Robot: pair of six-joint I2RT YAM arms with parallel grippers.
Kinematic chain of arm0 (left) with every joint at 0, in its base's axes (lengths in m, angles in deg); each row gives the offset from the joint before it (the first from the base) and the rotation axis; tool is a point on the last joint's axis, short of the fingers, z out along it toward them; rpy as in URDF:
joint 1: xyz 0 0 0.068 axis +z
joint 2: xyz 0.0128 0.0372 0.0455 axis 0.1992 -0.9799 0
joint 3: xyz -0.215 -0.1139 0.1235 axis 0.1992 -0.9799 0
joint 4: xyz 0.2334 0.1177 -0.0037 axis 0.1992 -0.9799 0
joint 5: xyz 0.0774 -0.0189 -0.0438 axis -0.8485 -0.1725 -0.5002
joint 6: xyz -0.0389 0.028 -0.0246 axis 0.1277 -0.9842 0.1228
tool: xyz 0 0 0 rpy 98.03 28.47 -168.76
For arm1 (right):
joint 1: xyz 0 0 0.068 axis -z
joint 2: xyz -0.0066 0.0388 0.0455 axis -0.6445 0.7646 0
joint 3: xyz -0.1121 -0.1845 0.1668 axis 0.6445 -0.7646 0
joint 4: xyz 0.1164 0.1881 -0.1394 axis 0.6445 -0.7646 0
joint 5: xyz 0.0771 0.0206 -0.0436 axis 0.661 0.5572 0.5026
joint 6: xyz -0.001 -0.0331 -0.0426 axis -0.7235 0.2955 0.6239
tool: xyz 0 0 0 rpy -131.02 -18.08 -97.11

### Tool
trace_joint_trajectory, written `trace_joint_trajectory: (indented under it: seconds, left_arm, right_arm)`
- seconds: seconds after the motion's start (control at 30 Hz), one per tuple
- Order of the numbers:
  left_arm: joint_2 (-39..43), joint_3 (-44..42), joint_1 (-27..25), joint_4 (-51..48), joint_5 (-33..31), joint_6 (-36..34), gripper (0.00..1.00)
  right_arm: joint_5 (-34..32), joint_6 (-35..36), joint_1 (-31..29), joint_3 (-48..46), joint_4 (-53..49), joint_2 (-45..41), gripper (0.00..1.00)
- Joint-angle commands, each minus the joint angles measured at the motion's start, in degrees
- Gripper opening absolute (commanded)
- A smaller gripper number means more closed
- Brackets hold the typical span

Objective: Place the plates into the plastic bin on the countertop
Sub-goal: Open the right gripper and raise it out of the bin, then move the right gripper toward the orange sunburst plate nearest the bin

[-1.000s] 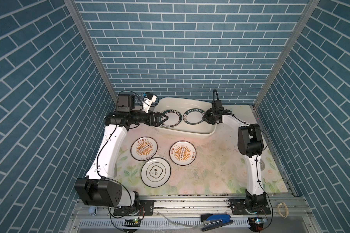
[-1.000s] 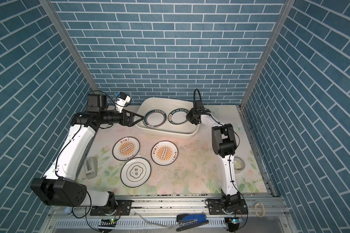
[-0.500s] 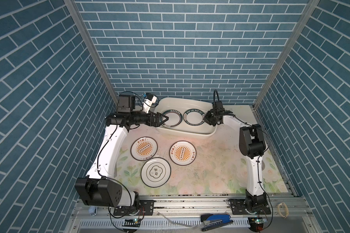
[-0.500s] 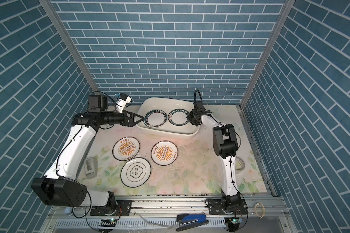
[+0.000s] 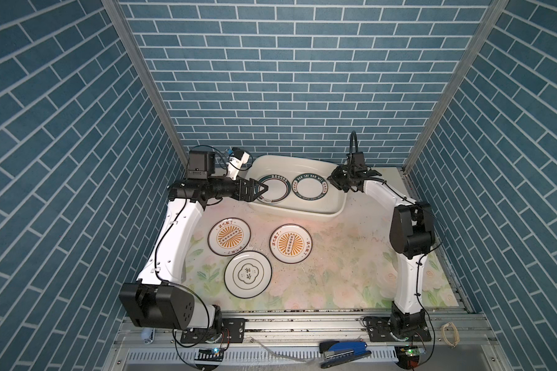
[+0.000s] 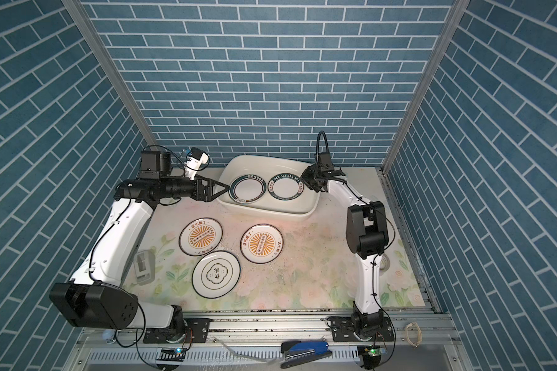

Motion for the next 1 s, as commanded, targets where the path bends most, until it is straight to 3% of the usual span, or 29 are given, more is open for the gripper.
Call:
trace_joint_trajectory:
  seconds: [0.0,0.2,0.37,0.6,0.77,0.97]
  left_arm:
    - [0.98,2.42,0.1,-2.16,-1.33,-2.29,1.0]
    - [1.9,1.65,0.1,-2.81,-4.78,-4.03,1.0]
    - [2.91,-1.36,0.1,0.62,-4.74,0.83,1.0]
    - [2.94,-4.78,0.1,4.53,-5.91,6.87,1.0]
    - [2.82,-4.71,0.1,4.23,-4.98,7.01,1.0]
    - [4.39,-7.2,0.06,4.7,-4.94,8.35,0.99]
  right_arm:
    - [2.25,3.26,-0.61,-2.05,0.67,-6.39,0.24]
    - [5.85,7.05,-2.51,-17.73,5.29,-21.99,0.28]
    - [7.96,8.92,-6.95,-35.43,7.74,-37.31,0.29]
    - [4.08,2.59,-16.23,-60.04,16.84,-54.3,0.32]
    - [0.03,-2.55,-22.16,-71.45,25.64,-56.51,0.34]
    - [-5.72,-8.17,-27.55,-76.83,37.22,-50.84,0.34]
